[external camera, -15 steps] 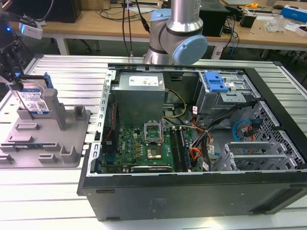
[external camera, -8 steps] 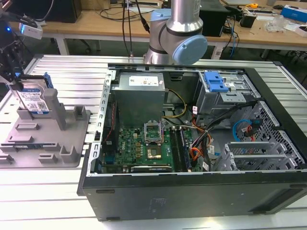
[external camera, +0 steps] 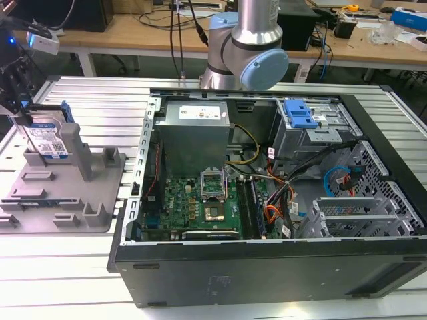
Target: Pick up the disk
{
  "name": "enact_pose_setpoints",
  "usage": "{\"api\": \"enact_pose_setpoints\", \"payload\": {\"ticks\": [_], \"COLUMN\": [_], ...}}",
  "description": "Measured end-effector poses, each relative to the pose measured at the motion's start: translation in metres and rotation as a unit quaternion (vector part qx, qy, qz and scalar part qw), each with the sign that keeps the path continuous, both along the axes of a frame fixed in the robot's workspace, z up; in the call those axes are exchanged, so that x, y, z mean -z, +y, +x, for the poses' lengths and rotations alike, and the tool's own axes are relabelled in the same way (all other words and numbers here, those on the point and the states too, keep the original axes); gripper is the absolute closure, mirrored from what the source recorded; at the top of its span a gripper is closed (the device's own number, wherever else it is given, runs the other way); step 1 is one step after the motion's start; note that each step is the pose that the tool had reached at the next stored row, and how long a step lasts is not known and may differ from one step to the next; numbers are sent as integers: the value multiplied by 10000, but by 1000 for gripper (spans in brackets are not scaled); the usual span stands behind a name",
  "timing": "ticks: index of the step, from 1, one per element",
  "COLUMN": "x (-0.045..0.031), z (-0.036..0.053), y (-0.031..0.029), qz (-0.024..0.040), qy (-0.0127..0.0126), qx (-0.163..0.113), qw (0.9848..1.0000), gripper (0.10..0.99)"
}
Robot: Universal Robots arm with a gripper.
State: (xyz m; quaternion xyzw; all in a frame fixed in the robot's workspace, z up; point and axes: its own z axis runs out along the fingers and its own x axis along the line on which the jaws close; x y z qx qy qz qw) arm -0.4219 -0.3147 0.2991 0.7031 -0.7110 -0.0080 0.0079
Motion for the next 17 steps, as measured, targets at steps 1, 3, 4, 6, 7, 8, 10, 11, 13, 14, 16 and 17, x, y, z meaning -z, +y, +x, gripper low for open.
{"api": "enact_pose_setpoints", "payload": {"ticks": [1, 3, 4, 6, 7, 8, 10, 11, 13, 14, 16, 17], "x": [-6, -23, -50, -128, -155, -187, -354, -417, -582, -661, -773, -880], "z": [0, 0, 0, 1, 1, 1, 2, 2, 4, 4, 5, 6], "y": [-1, -3, -4, -4, -4, -4, -4, -5, -5, -6, -6, -7], "qz": [1, 0, 0, 0, 0, 0, -1, 0, 0, 0, 0, 0], "qy": [-1, 1, 1, 1, 0, 1, 0, 1, 1, 0, 1, 1], "qx": [1, 0, 0, 0, 0, 0, 0, 0, 0, 0, 0, 0], "qw": [10000, 10000, 10000, 10000, 10000, 10000, 10000, 10000, 10000, 10000, 10000, 10000], "gripper": [722, 722, 722, 722, 722, 722, 722, 722, 722, 722, 722, 722]}}
